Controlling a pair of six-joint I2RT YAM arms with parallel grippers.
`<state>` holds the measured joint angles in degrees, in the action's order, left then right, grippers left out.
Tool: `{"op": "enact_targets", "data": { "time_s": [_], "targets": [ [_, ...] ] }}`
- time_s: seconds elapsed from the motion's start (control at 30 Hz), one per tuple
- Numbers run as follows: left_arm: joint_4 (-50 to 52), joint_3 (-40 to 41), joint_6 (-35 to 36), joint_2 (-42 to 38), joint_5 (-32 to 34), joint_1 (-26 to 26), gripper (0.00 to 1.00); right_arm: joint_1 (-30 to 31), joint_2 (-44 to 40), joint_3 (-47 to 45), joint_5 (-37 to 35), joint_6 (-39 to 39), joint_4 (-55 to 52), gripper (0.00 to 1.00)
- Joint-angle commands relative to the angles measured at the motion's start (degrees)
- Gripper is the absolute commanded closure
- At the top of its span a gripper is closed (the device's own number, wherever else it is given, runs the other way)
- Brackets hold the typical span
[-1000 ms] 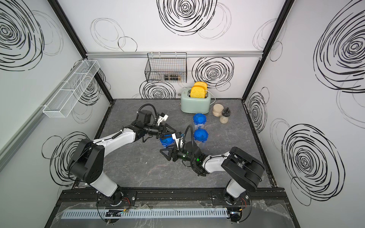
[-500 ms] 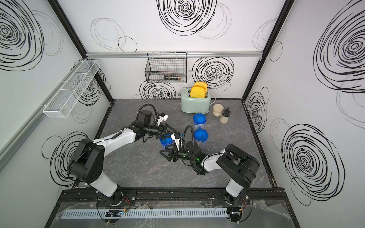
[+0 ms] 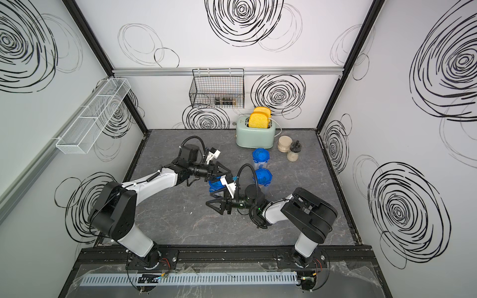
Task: Take out toiletry kits
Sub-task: Unfasten the latch on the container.
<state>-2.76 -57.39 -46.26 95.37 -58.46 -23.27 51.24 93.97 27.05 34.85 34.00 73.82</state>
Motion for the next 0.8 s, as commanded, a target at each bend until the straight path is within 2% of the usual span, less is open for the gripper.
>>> {"op": "enact_targets", "data": {
  "time_s": [0.0,0.17,0.3,0.4,0.43,0.53,0.77],
  "targets": [
    [14.82,4.56,3.62,5.20,11.95,-0.45,0.41,-0.65,-4.21,0.30,1.74,-4.53,-6.47,0.26],
    [18.89,1.23,5.83,1.80,13.35,0.86,0.40,-4.89,-12.16,-0.42,2.78,-8.76,-21.28,0.24],
    [23.29,-3.97,6.97,-3.96,14.59,2.03,0.33,-9.57,-17.73,1.17,2.13,-12.42,-33.87,0.25],
    [27.81,-8.21,8.74,-7.82,18.29,3.24,0.26,-12.94,-19.74,3.28,2.68,-13.93,-40.79,0.25],
    [29.14,-8.84,9.12,-9.28,20.00,3.89,0.22,-13.65,-19.79,4.54,2.40,-14.74,-43.64,0.25],
    [29.92,-8.00,9.67,-13.79,23.37,5.78,0.18,-14.32,-18.73,8.20,0.77,-16.10,-49.89,0.25],
    [30.19,-0.18,11.75,-19.04,25.76,5.66,0.17,-14.12,-12.39,15.27,-4.92,-15.91,-56.69,0.24]
  ]
}}
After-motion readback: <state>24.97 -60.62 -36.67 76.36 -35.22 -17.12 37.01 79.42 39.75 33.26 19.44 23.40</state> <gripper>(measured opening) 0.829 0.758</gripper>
